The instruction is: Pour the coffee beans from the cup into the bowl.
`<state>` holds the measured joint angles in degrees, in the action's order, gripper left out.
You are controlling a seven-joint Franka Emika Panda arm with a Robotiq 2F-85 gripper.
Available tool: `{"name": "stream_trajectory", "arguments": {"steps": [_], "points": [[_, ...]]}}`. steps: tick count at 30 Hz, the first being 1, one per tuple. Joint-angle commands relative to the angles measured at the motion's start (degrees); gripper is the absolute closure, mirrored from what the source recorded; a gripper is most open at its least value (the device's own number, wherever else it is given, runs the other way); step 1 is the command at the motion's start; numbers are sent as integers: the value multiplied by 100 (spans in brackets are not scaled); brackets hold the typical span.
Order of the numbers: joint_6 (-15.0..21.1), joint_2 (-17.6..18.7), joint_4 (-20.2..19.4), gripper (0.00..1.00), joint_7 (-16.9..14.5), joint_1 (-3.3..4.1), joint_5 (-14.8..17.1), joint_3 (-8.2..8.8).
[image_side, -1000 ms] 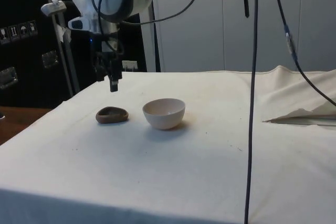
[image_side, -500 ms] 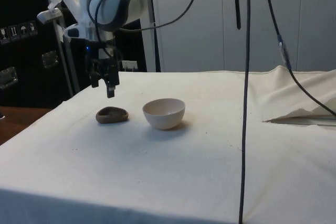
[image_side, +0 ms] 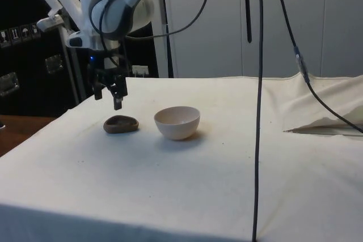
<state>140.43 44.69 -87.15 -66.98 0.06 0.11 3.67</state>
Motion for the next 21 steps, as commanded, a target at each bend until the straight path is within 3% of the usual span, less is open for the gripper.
{"name": "stream_trajectory", "arguments": {"steps": [1, 4, 5, 6, 13, 14, 15, 21], "points": [[-17, 46, 40, 0, -126, -29, 11, -46], [-11, 80, 34, 0, -298, -29, 11, -46], [0, 52, 6, 0, -229, 0, 6, -6], [-11, 86, 34, 0, -338, -29, 11, -46], [-11, 149, 34, 0, -682, -29, 11, -46], [0, 126, 6, 0, -630, 0, 6, -11], [-11, 160, 34, 0, -728, -29, 11, -46], [-11, 229, 52, 0, -1020, -23, 11, -46]]}}
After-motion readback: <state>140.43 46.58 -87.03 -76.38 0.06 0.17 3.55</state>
